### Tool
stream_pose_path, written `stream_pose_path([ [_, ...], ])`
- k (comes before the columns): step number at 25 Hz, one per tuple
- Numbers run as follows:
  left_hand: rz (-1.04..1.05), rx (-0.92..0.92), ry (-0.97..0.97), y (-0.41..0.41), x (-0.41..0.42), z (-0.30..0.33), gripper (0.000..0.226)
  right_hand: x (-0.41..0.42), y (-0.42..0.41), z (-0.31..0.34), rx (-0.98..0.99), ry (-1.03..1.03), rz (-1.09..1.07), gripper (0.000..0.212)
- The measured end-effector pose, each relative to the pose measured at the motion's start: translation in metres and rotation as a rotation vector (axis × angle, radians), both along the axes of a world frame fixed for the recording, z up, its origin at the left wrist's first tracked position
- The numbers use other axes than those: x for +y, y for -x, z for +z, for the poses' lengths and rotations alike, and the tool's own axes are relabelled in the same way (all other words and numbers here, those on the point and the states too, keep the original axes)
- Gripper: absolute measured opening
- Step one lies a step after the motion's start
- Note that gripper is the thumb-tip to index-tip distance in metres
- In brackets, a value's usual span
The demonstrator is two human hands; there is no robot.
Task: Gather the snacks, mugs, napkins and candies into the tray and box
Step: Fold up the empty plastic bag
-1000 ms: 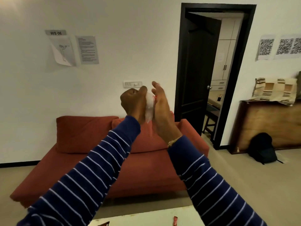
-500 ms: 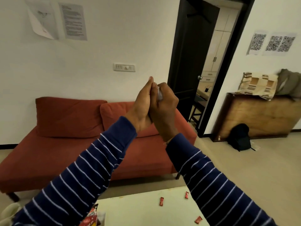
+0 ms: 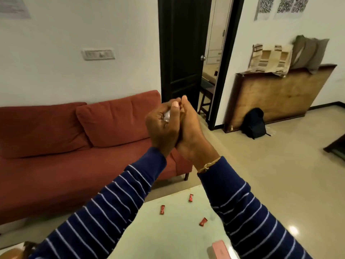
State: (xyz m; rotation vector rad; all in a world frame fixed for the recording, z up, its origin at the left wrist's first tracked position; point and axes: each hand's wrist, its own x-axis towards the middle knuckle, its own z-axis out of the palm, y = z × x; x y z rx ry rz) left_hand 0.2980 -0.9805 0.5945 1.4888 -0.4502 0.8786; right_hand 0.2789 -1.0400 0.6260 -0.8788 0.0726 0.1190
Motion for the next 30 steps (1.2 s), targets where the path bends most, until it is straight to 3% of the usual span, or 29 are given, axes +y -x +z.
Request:
stream_pose_path([
  [4, 0.138, 0.327, 0.289, -0.052, -0.102, -0.046, 0.051, -0.115, -0.02, -0.084, -0.045, 0.071, 0.166, 0.042],
  [6, 0.193, 0.506, 0.368, -0.067, -0.14, -0.084, 0.048, -0.164, -0.015, -0.135, -0.114, 0.318, 0.192, 0.046],
  [9, 0.144, 0.867, 0.316, -0.059, -0.196, -0.158, 0.045, -0.229, 0.0, -0.2, -0.119, 0.72, 0.164, 0.03],
  [12, -0.126, 1.16, 0.337, -0.027, -0.242, -0.224, 0.041, -0.283, 0.014, -0.253, -0.017, 0.882, 0.099, 0.017],
  [16, -0.464, 1.426, 0.362, -0.001, -0.291, -0.274, 0.055, -0.341, 0.01, -0.322, 0.171, 0.994, 0.004, 0.038],
  [19, -0.464, 1.547, 0.329, 0.004, -0.318, -0.303, 0.073, -0.385, -0.002, -0.385, 0.424, 0.932, 0.018, 0.028],
  [21, -0.404, 1.611, 0.191, 0.011, -0.319, -0.321, 0.078, -0.412, -0.02, -0.426, 0.527, 0.959, -0.01, 0.019],
  [26, -0.156, 1.752, -0.031, 0.057, -0.265, -0.369, 0.017, -0.447, -0.09, -0.513, 0.694, 1.069, -0.03, 0.021],
  [30, 0.041, 1.759, -0.188, 0.112, -0.208, -0.4, 0.011, -0.451, -0.141, -0.577, 0.794, 1.108, 0.196, 0.027],
])
